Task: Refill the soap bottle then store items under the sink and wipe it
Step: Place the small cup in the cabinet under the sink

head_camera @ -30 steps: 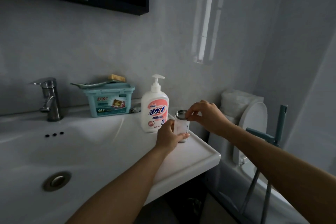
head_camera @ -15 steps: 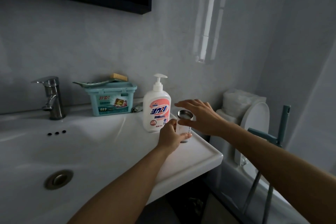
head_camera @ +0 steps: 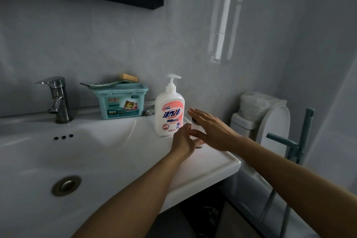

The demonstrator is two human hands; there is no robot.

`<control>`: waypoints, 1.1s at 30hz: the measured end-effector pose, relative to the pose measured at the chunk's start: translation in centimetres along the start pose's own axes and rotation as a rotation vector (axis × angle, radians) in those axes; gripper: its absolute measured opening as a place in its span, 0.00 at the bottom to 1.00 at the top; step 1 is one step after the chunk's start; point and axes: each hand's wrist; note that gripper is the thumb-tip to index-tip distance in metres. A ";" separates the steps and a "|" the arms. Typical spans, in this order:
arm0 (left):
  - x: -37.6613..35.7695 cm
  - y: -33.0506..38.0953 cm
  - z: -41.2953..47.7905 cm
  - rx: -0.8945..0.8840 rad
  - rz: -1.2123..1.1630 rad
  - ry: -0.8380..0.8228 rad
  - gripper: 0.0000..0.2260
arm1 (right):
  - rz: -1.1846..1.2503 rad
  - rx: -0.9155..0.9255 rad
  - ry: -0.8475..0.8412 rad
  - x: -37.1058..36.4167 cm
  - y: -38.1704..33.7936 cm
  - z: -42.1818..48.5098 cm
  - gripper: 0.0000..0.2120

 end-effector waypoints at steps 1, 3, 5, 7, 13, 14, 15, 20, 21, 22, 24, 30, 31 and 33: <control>0.0 0.0 0.0 0.007 -0.020 -0.004 0.17 | 0.007 -0.002 0.001 -0.1 0.0 0.0 0.30; 0.0 0.1 -0.1 0.011 -0.038 -0.012 0.16 | 0.022 -0.010 0.003 -0.4 0.0 0.1 0.31; 0.0 -0.1 -0.2 0.013 -0.046 -0.011 0.15 | 0.052 -0.023 0.007 -0.5 0.1 0.0 0.31; 0.1 -0.1 -0.3 0.017 -0.069 -0.002 0.14 | 0.084 -0.031 0.012 -0.5 0.0 -0.1 0.33; 0.1 -0.2 -0.2 0.000 0.047 0.012 0.17 | 0.107 -0.011 0.067 -0.9 0.1 -0.2 0.28; 0.1 -0.1 -0.3 0.000 0.061 0.016 0.17 | 0.109 -0.011 0.069 -0.9 0.1 -0.3 0.27; 0.1 0.0 -0.4 -0.003 0.076 0.022 0.17 | 0.106 -0.014 0.062 -0.9 0.0 -0.4 0.26; 0.1 0.2 -0.8 -0.022 0.083 0.031 0.17 | 0.347 -0.064 0.041 -0.1 0.4 -0.6 0.29; 0.1 0.3 -0.9 -0.016 0.052 0.032 0.16 | 0.451 -0.090 0.118 0.0 0.5 -0.8 0.29; 0.2 0.2 -1.0 -0.014 0.024 0.049 0.15 | 0.534 -0.116 0.218 0.0 0.6 -1.1 0.29; 0.7 0.5 -1.3 -0.010 0.009 0.095 0.16 | 0.679 -0.185 0.383 0.0 1.0 -1.7 0.28; 3.1 2.4 -3.2 0.008 -0.094 0.210 0.26 | 0.746 -0.251 0.320 0.2 -0.1 -3.4 0.19; 3.8 2.7 -4.1 -0.001 -0.094 0.229 0.26 | 0.750 -0.238 0.307 0.2 -1.1 -3.5 0.17; 5.0 2.8 -5.4 -0.016 -0.090 0.254 0.25 | 0.771 -0.205 0.303 0.2 -3.1 -3.5 0.13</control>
Point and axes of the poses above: each hand's wrist, its own z-axis towards the middle knuckle, its own x-axis out of the back of the hand, y = z × x, and after that the axes turned 1 degree about -z, right-handed
